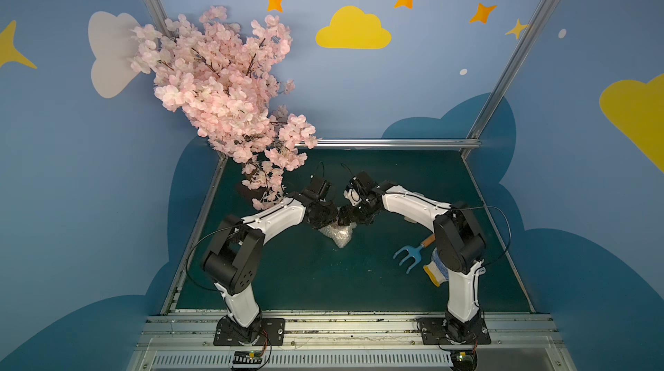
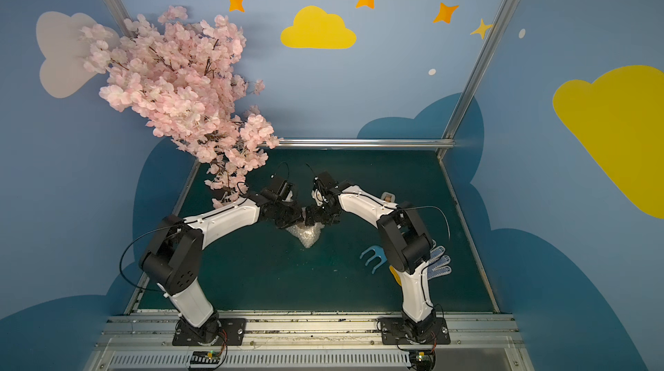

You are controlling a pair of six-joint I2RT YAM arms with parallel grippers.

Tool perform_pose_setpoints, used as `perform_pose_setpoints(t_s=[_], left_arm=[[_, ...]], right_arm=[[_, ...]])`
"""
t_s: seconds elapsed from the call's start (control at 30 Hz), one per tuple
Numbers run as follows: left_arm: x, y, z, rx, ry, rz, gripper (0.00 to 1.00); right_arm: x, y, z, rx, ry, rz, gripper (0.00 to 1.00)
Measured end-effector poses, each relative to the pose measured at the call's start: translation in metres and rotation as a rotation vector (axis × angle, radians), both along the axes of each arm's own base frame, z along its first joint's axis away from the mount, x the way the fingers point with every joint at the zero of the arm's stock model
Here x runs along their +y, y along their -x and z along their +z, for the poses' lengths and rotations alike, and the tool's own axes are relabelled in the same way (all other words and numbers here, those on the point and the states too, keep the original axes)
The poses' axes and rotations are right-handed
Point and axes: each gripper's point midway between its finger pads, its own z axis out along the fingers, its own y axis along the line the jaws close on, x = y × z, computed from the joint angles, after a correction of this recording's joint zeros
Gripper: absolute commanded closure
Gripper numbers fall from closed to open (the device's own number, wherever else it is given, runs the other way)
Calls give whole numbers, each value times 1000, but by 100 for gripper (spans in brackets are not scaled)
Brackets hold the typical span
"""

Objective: Wrap mugs in bubble wrap
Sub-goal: Wrap the mug in bubble wrap.

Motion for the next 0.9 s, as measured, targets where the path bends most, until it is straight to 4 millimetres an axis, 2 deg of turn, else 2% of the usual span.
perform_pose_setpoints(t_s=[0.23, 0.3, 0.4, 0.57, 0.63, 0.7, 0.9], left_arm=[[-1, 1, 1, -7, 8, -9, 96], [0, 2, 3, -22, 12, -17, 92], [4, 5, 18, -67, 19, -27, 85], [20, 13, 58, -188, 27, -8, 82], [31, 19, 64, -220, 16, 21, 80], [46, 28, 59, -228, -7, 61, 77], [104, 50, 17, -147, -82, 218, 67]], right_arm=[[1, -2, -12, 18, 16, -8, 28], [1, -2, -13, 17, 19, -9, 29], [0, -3, -13, 16, 29, -10, 30], [-2, -3, -12, 11, 56, -2, 34], [-2, -2, -11, 5, 71, 7, 35], [-4, 0, -10, 3, 90, 14, 36], [-12, 6, -9, 22, 144, 35, 37]])
